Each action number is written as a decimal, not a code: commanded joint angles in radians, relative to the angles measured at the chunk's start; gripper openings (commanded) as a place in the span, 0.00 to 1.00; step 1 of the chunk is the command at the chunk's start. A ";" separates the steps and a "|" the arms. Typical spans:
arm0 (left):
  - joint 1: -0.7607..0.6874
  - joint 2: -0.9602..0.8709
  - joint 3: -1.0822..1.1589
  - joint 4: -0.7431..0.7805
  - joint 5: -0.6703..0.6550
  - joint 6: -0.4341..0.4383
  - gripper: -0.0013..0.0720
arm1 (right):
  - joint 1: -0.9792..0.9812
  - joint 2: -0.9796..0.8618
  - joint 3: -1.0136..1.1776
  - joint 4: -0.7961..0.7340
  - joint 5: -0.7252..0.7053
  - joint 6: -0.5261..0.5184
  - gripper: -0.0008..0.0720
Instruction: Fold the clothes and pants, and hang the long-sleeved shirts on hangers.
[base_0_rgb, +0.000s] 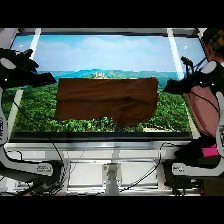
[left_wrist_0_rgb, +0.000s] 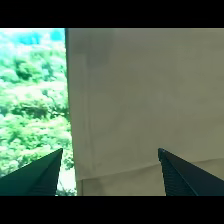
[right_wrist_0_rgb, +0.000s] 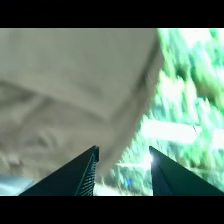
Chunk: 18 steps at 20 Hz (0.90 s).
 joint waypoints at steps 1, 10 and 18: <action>0.010 0.042 0.001 -0.003 -0.021 -0.006 0.99 | -0.016 0.153 -0.220 0.043 0.015 0.039 0.53; 0.009 0.046 0.001 -0.011 -0.084 -0.068 0.85 | 0.237 0.212 -0.491 0.111 -0.137 0.293 0.53; 0.010 0.045 0.001 -0.010 -0.097 -0.067 0.85 | 0.480 0.209 -0.538 0.016 -0.324 0.608 0.43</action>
